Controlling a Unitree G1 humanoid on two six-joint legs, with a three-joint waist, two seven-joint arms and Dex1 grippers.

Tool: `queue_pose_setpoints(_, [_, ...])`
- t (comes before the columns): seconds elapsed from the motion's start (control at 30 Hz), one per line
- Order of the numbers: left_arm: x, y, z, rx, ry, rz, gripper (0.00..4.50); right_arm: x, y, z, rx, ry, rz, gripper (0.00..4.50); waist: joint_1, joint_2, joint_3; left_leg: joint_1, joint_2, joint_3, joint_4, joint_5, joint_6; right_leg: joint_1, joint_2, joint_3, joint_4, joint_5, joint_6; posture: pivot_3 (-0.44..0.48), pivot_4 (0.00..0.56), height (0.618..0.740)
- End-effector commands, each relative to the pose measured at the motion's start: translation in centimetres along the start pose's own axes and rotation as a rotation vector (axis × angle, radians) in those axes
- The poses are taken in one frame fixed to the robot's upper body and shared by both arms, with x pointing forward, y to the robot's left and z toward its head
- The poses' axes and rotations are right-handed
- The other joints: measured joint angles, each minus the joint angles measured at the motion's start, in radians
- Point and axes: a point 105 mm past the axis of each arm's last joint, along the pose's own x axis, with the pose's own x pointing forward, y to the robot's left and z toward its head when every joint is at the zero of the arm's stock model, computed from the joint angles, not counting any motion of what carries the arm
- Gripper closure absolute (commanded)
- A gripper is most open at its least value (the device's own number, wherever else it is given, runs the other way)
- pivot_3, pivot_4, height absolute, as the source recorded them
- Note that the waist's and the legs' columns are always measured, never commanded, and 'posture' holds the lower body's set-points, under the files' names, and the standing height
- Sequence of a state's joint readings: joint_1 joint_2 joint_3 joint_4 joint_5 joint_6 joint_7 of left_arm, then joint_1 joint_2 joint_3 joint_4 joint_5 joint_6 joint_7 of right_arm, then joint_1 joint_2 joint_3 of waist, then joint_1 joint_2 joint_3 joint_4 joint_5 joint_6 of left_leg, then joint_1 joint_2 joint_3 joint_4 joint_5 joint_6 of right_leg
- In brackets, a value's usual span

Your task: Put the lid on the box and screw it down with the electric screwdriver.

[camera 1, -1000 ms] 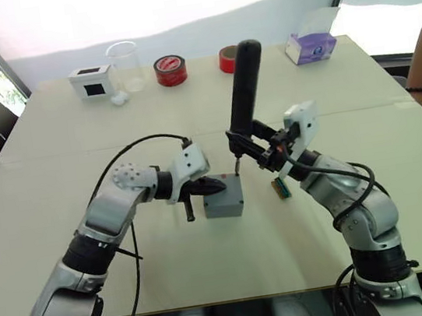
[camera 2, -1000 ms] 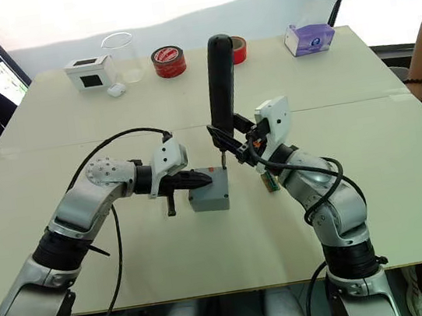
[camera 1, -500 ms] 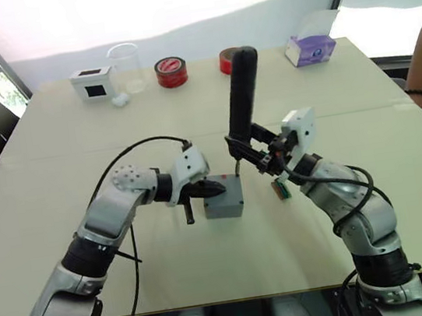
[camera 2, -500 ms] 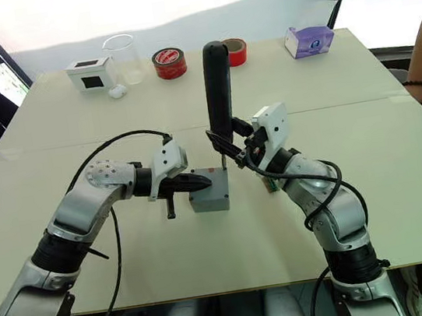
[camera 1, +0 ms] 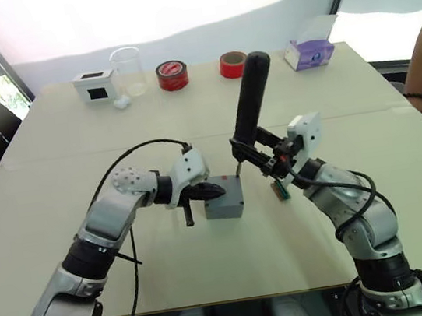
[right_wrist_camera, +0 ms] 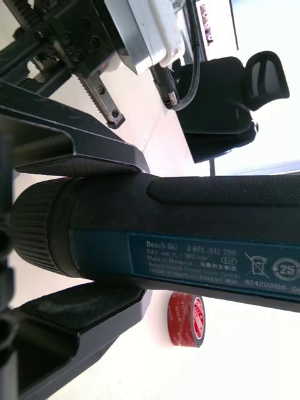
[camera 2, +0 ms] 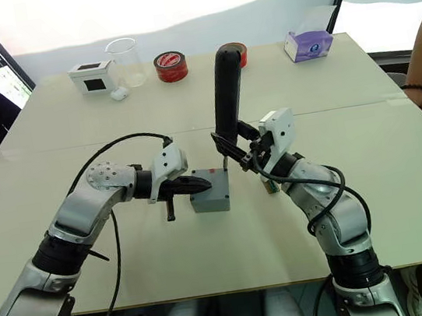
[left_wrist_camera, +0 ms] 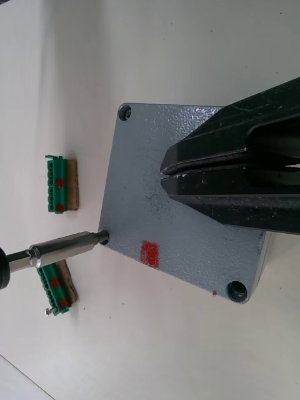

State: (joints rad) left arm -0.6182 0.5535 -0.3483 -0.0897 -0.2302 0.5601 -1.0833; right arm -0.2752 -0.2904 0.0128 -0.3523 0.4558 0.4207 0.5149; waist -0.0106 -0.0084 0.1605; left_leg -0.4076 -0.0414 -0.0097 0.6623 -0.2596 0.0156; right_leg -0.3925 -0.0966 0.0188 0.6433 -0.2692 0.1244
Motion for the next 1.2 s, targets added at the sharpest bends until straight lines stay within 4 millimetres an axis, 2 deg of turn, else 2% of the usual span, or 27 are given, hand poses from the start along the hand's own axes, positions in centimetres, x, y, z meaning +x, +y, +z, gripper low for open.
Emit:
queue_pose_setpoints(0.03, [0.1, -0.3, -0.3, -0.005, 0.013, -0.006, 4.50, -0.5, -0.1, -4.3, 0.064, 0.180, -0.021, 2.73, 0.000, -0.001, -0.001, 0.000, 0.000, 0.000, 0.000, 0.000, 0.000, 0.000, 0.000, 0.000, 0.000, 0.000, 0.000, 0.000, 0.150, 0.740])
queue_pose_setpoints(0.33, [0.2, -0.3, -0.5, -0.008, 0.016, -0.003, 4.50, 0.2, 0.3, -4.3, 0.070, 0.188, -0.010, 2.73, 0.000, -0.001, -0.001, 0.000, 0.000, 0.000, -0.001, 0.000, 0.000, 0.000, 0.000, 0.000, -0.001, 0.000, 0.000, 0.000, 0.150, 0.740])
queue_pose_setpoints(1.1, [0.2, -0.3, -0.6, -0.008, 0.013, -0.002, 4.50, 0.2, 0.5, -3.9, 0.077, 0.154, -0.001, 2.73, 0.000, -0.001, -0.002, 0.000, 0.001, -0.002, -0.006, 0.000, 0.000, 0.002, -0.002, -0.002, -0.008, 0.000, 0.000, 0.000, 0.150, 0.740])
queue_pose_setpoints(1.2, [0.3, -0.3, -0.6, -0.011, 0.011, -0.003, 4.50, 0.5, 0.3, -2.7, 0.065, 0.106, -0.005, 2.73, 0.000, -0.001, -0.002, 0.001, 0.001, -0.002, -0.009, 0.000, -0.001, 0.002, -0.002, -0.002, -0.010, 0.000, 0.000, 0.000, 0.150, 0.740])
